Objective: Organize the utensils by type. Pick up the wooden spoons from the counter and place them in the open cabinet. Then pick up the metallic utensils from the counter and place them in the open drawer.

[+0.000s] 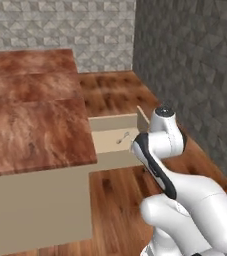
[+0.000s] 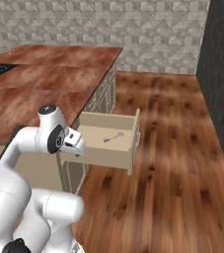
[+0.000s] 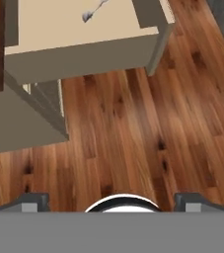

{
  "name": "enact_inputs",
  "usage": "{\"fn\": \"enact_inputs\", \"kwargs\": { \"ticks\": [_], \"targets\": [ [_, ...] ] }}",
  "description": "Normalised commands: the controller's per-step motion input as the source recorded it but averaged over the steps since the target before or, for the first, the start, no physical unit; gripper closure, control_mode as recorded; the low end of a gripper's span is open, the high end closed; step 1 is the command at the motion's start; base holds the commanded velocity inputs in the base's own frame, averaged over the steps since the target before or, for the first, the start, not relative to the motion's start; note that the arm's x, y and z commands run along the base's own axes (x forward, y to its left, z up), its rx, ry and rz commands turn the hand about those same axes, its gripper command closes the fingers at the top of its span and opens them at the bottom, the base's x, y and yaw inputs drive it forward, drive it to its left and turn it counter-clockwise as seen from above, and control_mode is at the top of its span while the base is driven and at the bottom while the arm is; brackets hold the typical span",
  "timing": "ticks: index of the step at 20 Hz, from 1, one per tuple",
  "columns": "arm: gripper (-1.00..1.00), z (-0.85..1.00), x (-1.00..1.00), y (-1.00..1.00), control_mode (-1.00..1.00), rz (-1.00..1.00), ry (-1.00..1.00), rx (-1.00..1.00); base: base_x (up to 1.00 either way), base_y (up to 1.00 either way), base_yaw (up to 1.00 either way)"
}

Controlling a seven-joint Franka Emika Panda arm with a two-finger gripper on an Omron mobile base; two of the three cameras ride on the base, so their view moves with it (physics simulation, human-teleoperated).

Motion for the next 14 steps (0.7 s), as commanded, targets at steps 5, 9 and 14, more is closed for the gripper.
{"fn": "enact_inputs", "kwargs": {
  "ticks": [5, 9, 14],
  "targets": [
    [-1.0, 0.0, 0.0, 0.0, 1.0, 0.0, 0.0, 0.0, -0.58, 0.87, 0.33],
    [-1.0, 0.0, 0.0, 0.0, 1.0, 0.0, 0.0, 0.0, -0.12, 1.0, 0.09],
    [-1.0, 0.0, 0.0, 0.0, 1.0, 0.0, 0.0, 0.0, 0.0, 1.0, 0.01]
  ]
}}
